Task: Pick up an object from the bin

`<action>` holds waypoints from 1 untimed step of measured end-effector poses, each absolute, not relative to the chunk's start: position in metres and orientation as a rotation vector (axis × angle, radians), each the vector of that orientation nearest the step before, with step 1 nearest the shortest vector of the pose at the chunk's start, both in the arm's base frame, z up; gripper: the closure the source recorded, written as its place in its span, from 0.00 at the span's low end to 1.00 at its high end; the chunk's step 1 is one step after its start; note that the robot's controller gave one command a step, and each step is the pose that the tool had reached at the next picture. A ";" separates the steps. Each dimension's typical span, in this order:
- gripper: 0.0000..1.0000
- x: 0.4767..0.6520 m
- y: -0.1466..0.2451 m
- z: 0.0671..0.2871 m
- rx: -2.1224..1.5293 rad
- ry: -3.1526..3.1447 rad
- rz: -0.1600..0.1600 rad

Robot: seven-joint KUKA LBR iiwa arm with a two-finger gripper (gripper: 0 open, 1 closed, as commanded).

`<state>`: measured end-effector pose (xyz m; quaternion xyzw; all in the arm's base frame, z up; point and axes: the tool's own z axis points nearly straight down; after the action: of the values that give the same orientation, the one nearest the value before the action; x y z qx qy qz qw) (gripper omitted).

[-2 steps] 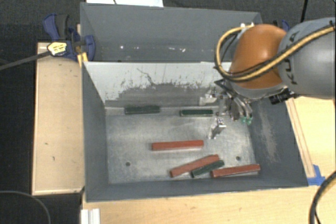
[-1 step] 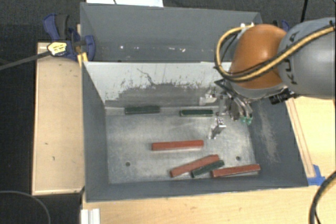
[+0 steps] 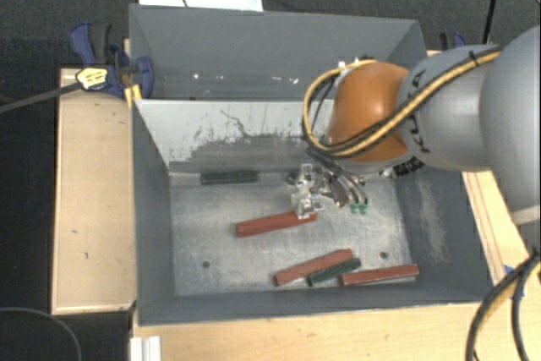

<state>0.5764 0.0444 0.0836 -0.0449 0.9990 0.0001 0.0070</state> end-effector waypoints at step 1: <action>0.00 0.573 0.045 0.077 -0.141 3.126 0.002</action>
Offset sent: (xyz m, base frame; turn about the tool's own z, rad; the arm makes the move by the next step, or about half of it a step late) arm 0.0000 0.0000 0.0000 0.0000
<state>0.5734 0.0451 0.0770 -0.0451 0.9990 0.0008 0.0061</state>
